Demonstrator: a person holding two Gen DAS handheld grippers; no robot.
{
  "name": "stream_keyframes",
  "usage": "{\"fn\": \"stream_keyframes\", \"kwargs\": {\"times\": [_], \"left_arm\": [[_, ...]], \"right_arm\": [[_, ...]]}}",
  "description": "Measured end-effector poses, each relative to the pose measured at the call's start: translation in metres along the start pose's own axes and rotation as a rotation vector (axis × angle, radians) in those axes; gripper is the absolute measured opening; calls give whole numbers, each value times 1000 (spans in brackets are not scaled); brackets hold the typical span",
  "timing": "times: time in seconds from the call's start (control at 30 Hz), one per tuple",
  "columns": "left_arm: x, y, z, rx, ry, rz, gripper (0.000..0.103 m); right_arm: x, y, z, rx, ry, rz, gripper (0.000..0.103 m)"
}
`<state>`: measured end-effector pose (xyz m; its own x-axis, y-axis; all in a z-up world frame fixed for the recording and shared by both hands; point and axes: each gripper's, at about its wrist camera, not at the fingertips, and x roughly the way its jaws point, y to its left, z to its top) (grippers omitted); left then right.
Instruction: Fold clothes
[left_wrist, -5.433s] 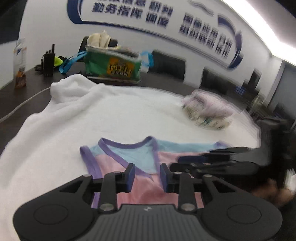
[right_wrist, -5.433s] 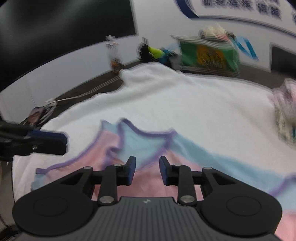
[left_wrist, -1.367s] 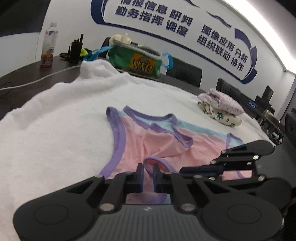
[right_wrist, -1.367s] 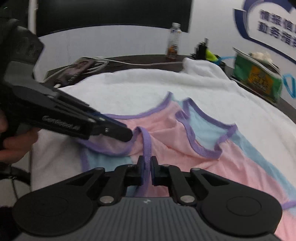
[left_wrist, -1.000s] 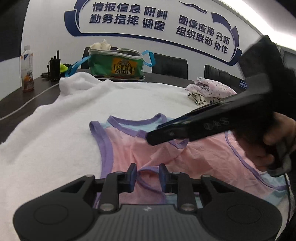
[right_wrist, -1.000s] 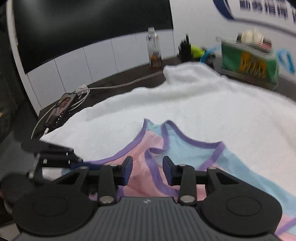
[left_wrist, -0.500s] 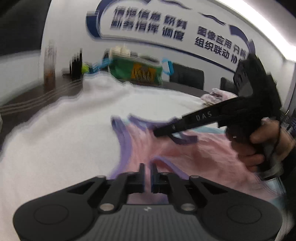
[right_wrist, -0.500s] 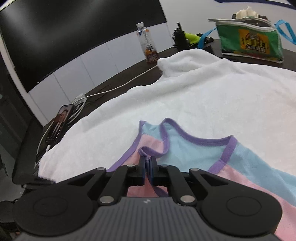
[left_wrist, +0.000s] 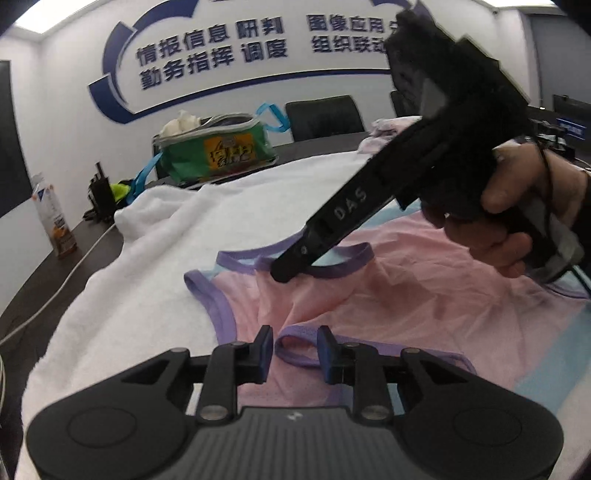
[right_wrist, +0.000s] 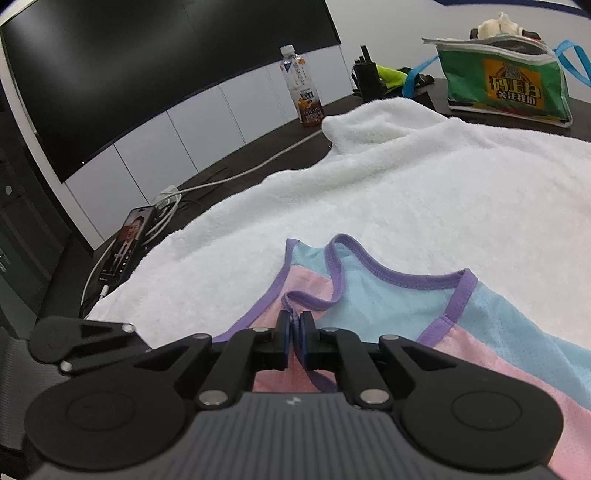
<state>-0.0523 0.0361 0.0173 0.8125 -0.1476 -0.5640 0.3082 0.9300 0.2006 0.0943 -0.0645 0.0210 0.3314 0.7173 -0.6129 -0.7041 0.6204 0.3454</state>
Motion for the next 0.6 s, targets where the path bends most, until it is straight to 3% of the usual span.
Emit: {"fn": "stream_keyframes", "kwargs": {"times": [0.2, 0.4, 0.57, 0.6], "left_arm": [[9, -9, 0, 187, 17, 44, 25], [19, -14, 1, 223, 33, 33, 25], [19, -9, 2, 187, 44, 15, 2], [19, -6, 3, 163, 43, 24, 1]], "right_arm": [[-1, 3, -1, -14, 0, 5, 6], [0, 1, -2, -10, 2, 6, 6], [-2, 0, -2, -6, 1, 17, 6], [-3, 0, -2, -6, 0, 24, 6]]}}
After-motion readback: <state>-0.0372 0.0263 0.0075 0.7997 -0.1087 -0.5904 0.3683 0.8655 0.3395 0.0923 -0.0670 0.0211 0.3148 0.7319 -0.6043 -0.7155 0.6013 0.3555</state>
